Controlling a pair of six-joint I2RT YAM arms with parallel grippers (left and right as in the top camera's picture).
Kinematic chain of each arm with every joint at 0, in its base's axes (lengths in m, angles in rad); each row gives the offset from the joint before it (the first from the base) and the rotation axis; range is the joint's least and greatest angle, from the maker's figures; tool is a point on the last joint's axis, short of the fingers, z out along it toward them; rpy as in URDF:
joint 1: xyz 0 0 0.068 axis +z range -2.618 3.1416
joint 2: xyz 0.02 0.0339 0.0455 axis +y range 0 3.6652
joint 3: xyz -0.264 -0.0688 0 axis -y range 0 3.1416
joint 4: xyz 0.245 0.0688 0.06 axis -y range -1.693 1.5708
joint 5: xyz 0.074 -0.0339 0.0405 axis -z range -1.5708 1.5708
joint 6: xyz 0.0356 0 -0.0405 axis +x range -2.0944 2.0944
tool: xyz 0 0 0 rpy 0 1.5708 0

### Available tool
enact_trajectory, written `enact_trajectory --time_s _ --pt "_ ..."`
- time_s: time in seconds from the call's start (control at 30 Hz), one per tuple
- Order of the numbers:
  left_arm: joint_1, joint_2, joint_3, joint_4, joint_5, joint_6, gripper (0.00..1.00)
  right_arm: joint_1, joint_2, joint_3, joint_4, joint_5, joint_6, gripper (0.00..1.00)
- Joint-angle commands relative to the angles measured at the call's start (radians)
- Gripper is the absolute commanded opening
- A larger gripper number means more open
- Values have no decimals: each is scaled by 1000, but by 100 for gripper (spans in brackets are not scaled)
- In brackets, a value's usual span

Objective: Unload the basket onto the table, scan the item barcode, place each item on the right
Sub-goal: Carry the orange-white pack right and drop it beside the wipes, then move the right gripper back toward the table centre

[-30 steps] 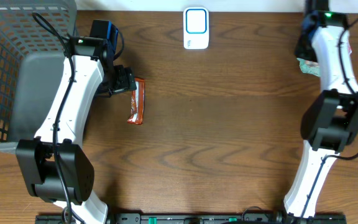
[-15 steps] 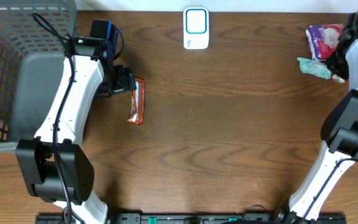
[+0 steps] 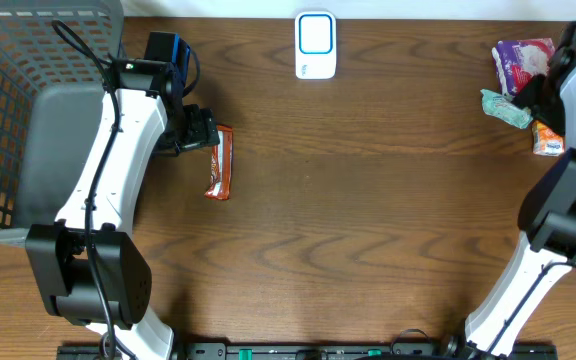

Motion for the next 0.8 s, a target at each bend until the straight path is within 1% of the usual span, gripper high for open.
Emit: enact_trajectory --time_s 0.0,0.1,0.27,0.33,0.37,0.43,0.47,0.6,0.7,0.77 --pt "0 12 -8 -3 -9 -16 98 47 -179 11 -25 -103 -6 76" --pt "0 12 -8 -3 -9 -16 98 80 -258 11 -56 -218 -6 79" --pt "0 12 -8 -3 -9 -16 98 164 -342 11 -115 -389 -7 80" --pt "0 12 -8 -3 -9 -16 98 209 -345 11 -134 -456 -22 85" --pt "0 12 -8 -3 -9 -16 98 245 -343 9 -148 -509 -53 87" --pt "0 12 -8 -3 -9 -16 98 301 -340 -3 -160 -552 -70 95" --pt "0 12 -8 -3 -9 -16 98 335 -340 -14 -166 -552 -70 99" --pt "0 12 -8 -3 -9 -16 98 452 -338 -57 -164 -518 -70 99" --pt "0 12 -8 -3 -9 -16 98 522 -338 -84 -162 -443 -70 99" --pt "0 12 -8 -3 -9 -16 98 562 -338 -97 -160 -356 -70 99"
